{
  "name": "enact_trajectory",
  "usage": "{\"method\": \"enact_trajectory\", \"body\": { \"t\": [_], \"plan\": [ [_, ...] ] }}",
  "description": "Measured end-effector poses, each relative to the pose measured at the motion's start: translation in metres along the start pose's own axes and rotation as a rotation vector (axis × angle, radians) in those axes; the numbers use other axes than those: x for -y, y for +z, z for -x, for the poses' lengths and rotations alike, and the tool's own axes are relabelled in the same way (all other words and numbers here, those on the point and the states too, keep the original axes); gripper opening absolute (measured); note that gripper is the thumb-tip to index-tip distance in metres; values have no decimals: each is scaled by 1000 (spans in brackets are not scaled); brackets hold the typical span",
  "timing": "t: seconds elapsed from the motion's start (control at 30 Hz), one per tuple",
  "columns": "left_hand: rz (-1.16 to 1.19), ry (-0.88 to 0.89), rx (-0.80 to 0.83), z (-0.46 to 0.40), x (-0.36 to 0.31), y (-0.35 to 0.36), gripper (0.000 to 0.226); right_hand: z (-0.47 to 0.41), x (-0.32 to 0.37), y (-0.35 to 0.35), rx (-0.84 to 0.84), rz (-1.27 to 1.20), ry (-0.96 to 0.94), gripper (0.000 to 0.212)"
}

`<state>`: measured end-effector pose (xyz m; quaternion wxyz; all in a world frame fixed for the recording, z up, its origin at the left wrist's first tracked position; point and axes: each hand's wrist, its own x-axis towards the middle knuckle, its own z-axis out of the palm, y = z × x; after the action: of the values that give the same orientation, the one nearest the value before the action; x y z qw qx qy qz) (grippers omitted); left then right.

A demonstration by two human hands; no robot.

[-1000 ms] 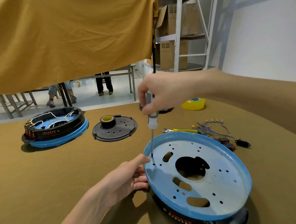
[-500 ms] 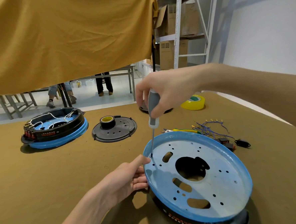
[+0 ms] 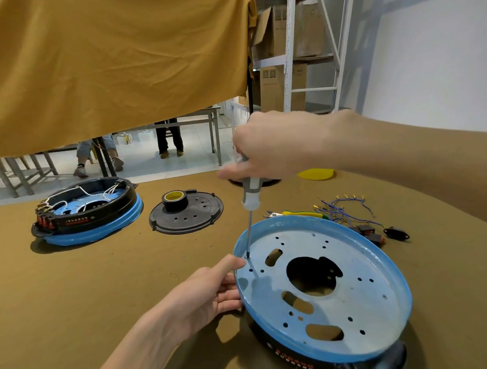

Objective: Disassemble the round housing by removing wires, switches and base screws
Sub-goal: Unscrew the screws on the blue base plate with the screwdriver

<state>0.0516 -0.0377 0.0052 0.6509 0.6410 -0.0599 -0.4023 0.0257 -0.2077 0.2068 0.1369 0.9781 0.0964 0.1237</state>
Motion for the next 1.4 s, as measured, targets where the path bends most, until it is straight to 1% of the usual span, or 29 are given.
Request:
{"method": "enact_trajectory", "body": {
  "t": [0.03,0.1,0.17,0.2,0.23,0.27,0.33,0.37,0.4,0.47,0.53,0.57,0.63,0.7,0.73,0.77,0.8,0.87,0.93,0.97,1.03,1.1,1.13,1.17,1.2,1.27,1.3,1.37,1.4],
  "plan": [
    [1,1,4,0,0,0,42,-1,0,-1,12,-62,-14,47],
    [2,1,2,0,0,0,42,1,-1,-8,119,-320,-74,18],
    [2,1,-2,1,0,1,42,3,-3,-14,218,-409,-120,26],
    [4,1,-2,1,-1,1,42,4,-3,-13,212,-410,-117,28],
    [8,0,-2,1,-1,1,41,5,-2,-10,173,-373,-90,27],
    [10,0,-1,1,-1,2,40,4,-1,-5,116,-286,-49,33],
    [9,1,5,2,-2,2,39,4,0,3,-37,-50,21,53],
    [6,1,7,2,-2,2,39,4,0,4,-62,-22,27,53],
    [3,1,5,2,-2,2,40,3,1,3,-31,-82,13,44],
    [3,2,-3,1,-2,2,42,5,-2,-9,121,-319,-46,20],
    [12,-1,-3,0,-2,2,42,5,-6,-21,256,-432,-99,28],
    [15,-3,1,0,-2,2,42,5,-7,-22,264,-445,-100,31],
    [15,-3,7,1,-2,2,43,4,-3,-15,195,-360,-19,33],
    [14,-2,9,1,-2,1,44,4,-1,-4,60,-67,63,47],
    [16,-3,11,2,-2,1,44,4,0,0,-6,37,72,52],
    [16,-4,16,3,-2,0,44,4,0,2,-44,49,56,51],
    [17,-2,22,3,-2,0,44,4,-2,0,-44,-29,32,45],
    [26,-3,14,4,-2,1,44,5,-4,-10,7,-324,-40,26],
    [33,-3,-5,5,-2,2,43,6,-2,-18,93,-461,-120,29],
    [34,-1,-10,5,-2,3,42,6,-1,-19,117,-471,-137,31],
    [33,5,-9,5,-3,3,41,4,4,-17,122,-336,-100,33],
    [35,6,-4,5,-3,3,42,1,8,-14,34,-99,-22,49],
    [37,5,-4,6,-3,3,42,0,9,-14,-13,-22,21,58],
    [38,4,-3,6,-3,3,41,-2,9,-15,-22,3,43,60],
    [41,3,-2,7,-4,4,40,-3,8,-17,28,-27,46,54],
    [45,6,1,8,-4,4,39,-3,4,-25,193,-230,-11,28],
    [45,7,2,8,-4,4,38,-2,2,-31,251,-294,-45,20],
    [47,3,2,8,-4,5,38,0,-2,-39,309,-309,-87,28],
    [50,1,2,8,-5,6,38,0,-4,-36,303,-278,-65,31]
  ]
}}
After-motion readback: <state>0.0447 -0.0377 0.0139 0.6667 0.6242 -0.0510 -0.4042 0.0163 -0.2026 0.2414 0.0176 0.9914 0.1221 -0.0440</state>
